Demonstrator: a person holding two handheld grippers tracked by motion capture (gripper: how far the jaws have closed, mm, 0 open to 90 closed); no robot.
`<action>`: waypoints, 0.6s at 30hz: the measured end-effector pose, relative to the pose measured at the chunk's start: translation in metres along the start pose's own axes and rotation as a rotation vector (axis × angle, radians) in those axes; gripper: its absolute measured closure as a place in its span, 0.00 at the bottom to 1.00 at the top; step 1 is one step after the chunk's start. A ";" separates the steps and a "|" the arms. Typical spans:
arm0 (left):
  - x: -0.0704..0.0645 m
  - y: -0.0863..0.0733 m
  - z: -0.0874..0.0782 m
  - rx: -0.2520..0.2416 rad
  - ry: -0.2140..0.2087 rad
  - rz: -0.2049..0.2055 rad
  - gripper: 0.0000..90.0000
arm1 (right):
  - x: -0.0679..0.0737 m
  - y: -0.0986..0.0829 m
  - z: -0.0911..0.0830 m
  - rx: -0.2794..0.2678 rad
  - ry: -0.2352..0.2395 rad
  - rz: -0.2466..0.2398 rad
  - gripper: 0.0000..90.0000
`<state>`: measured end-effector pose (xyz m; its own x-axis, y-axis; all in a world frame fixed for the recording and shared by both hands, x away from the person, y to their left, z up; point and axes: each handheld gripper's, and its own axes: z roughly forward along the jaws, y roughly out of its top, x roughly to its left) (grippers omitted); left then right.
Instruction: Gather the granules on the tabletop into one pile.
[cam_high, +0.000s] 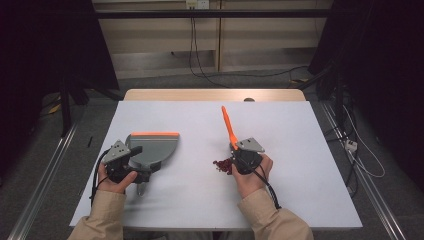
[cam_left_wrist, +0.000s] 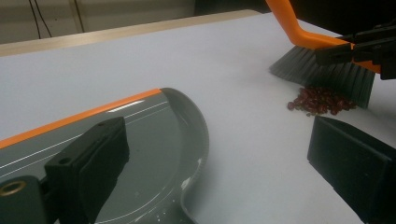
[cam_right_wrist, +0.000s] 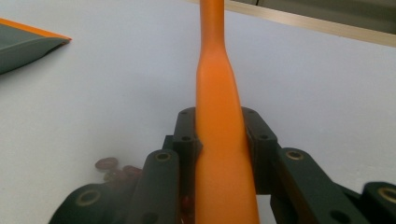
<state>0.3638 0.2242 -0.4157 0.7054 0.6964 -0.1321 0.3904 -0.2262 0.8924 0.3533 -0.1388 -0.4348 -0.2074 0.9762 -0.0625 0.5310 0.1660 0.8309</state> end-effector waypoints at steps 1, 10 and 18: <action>0.000 0.000 0.000 0.000 0.000 0.000 0.06 | 0.001 0.000 0.000 0.001 -0.004 -0.011 0.79; 0.000 0.000 -0.001 -0.003 0.002 -0.003 0.06 | -0.006 0.003 -0.001 -0.018 0.018 -0.008 0.79; 0.000 0.000 -0.001 -0.003 0.004 -0.001 0.06 | -0.016 0.006 -0.007 -0.033 0.048 0.011 0.79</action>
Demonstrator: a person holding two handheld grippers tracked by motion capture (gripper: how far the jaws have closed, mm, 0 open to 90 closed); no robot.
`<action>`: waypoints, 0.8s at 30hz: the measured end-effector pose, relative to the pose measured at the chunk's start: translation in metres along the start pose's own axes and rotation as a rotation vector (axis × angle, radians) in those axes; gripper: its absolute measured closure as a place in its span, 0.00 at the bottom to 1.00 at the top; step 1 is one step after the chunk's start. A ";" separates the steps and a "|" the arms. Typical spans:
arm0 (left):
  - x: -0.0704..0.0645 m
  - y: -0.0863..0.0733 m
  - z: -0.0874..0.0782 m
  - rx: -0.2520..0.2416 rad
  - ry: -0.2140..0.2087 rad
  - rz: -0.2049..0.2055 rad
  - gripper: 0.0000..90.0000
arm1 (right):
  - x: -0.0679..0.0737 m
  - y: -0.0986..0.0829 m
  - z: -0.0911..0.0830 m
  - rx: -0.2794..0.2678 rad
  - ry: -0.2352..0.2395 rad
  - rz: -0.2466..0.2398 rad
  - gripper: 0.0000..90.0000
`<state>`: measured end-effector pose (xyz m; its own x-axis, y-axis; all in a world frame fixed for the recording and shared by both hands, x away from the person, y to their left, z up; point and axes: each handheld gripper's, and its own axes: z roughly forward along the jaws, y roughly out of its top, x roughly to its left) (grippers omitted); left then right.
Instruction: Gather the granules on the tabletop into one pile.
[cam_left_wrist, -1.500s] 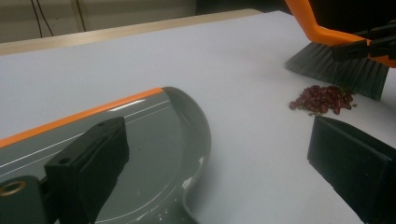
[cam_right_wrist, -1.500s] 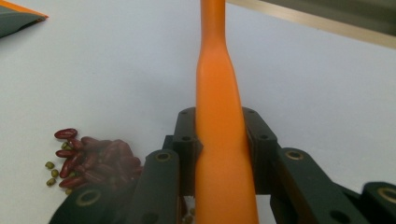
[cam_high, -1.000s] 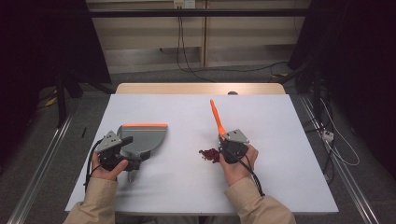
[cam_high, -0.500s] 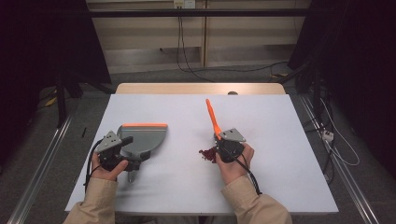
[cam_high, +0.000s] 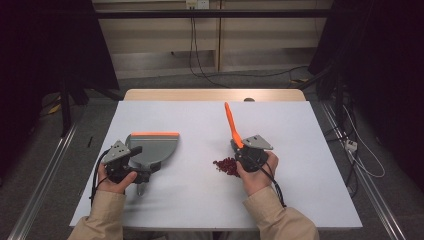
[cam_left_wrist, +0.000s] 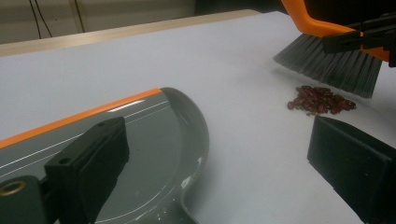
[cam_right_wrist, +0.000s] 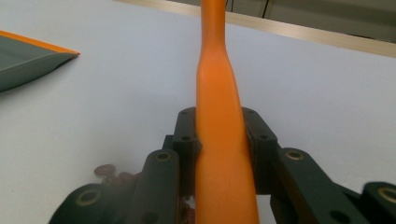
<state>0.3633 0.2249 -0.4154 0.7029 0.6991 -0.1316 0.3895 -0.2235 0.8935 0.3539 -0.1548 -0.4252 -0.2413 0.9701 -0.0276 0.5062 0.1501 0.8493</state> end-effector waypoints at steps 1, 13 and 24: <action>0.000 0.000 0.000 0.000 0.000 -0.001 0.06 | -0.002 0.000 -0.001 -0.003 -0.001 -0.011 0.79; 0.000 0.000 0.000 0.004 0.004 -0.001 0.06 | -0.007 -0.010 0.001 0.016 0.013 -0.021 0.79; -0.001 -0.001 0.000 0.014 -0.009 -0.009 0.06 | -0.009 -0.002 -0.003 -0.014 0.053 -0.024 0.79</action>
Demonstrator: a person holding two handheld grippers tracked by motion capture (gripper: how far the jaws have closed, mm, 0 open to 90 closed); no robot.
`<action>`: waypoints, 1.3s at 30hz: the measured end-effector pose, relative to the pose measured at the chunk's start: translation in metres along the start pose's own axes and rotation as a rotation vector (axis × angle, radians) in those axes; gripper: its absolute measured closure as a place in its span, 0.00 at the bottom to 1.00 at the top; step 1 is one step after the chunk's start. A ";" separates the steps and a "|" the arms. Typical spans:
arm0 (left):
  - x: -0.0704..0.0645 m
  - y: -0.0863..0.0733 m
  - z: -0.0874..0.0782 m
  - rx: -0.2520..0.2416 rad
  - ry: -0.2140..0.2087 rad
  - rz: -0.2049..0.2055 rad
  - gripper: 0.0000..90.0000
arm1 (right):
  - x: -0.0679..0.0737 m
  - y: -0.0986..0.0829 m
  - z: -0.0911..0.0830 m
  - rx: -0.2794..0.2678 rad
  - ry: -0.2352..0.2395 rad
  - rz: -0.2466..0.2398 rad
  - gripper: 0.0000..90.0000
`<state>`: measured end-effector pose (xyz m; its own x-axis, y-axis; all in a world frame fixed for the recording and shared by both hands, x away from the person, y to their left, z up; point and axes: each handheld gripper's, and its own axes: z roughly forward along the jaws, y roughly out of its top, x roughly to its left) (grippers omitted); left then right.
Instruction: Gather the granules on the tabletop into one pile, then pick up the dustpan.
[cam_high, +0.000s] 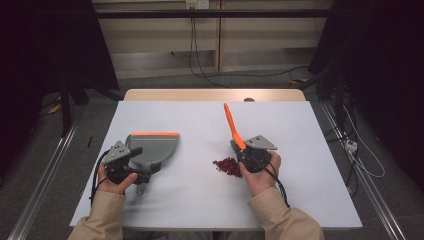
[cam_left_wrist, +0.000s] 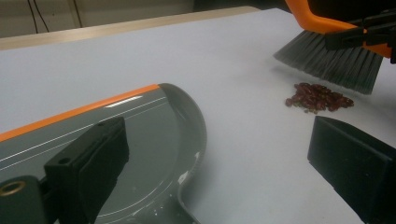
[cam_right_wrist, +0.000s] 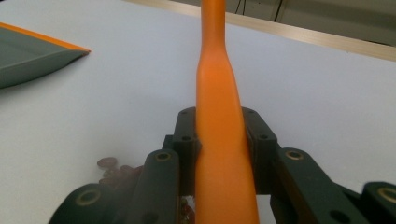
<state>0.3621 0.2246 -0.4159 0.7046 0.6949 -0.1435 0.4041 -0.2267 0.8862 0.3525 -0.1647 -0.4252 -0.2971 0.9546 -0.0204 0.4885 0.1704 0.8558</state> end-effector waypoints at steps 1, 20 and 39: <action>0.000 0.000 -0.001 -0.001 -0.001 0.000 0.06 | -0.002 0.001 -0.001 -0.003 0.004 0.001 0.79; -0.002 -0.003 -0.003 0.079 0.082 -0.034 0.09 | -0.059 -0.007 -0.018 -0.011 0.051 0.064 0.79; 0.007 -0.020 0.000 0.208 0.206 -0.050 0.14 | -0.070 -0.008 -0.023 -0.025 0.066 0.074 0.79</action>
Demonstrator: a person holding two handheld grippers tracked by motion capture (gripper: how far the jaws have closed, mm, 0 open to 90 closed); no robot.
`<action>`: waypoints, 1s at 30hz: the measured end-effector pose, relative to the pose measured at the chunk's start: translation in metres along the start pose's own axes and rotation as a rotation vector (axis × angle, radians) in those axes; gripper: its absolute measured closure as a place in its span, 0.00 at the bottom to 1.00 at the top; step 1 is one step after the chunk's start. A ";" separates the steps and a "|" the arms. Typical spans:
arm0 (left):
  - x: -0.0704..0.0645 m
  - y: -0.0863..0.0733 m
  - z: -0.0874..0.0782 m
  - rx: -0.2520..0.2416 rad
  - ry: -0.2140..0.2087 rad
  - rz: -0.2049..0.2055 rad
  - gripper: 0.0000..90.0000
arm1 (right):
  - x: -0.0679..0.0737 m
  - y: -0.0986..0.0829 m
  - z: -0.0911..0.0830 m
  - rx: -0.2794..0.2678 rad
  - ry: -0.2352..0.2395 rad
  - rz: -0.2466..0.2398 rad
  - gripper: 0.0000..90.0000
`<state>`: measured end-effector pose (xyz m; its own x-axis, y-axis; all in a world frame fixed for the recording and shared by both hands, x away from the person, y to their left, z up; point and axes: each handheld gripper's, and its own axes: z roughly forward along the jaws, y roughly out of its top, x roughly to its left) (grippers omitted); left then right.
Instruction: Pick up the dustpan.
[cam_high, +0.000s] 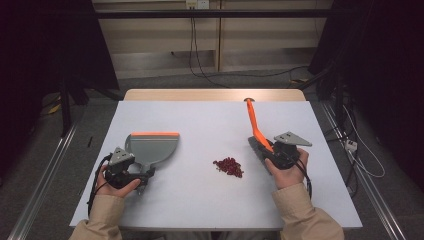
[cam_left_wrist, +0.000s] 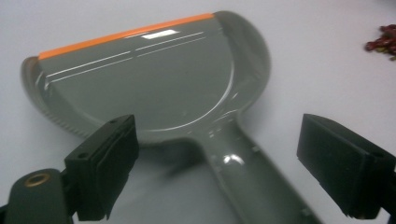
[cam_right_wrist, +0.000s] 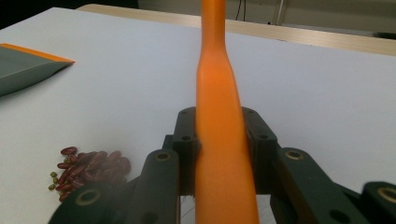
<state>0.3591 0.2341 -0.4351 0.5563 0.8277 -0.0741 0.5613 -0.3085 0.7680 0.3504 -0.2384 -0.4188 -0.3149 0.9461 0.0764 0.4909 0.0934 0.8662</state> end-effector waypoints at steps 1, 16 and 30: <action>0.003 -0.001 0.000 0.004 0.007 -0.001 0.15 | 0.000 0.000 0.000 0.000 0.000 0.001 0.79; 0.013 -0.002 -0.002 0.031 0.013 -0.060 0.16 | -0.003 -0.002 -0.002 0.001 0.004 0.002 0.79; 0.016 0.004 0.000 0.105 0.024 -0.061 0.51 | -0.003 -0.001 -0.002 -0.003 -0.002 0.002 0.79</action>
<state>0.3699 0.2461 -0.4333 0.5054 0.8568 -0.1025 0.6552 -0.3037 0.6918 0.3489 -0.2423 -0.4192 -0.3123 0.9468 0.0776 0.4890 0.0902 0.8676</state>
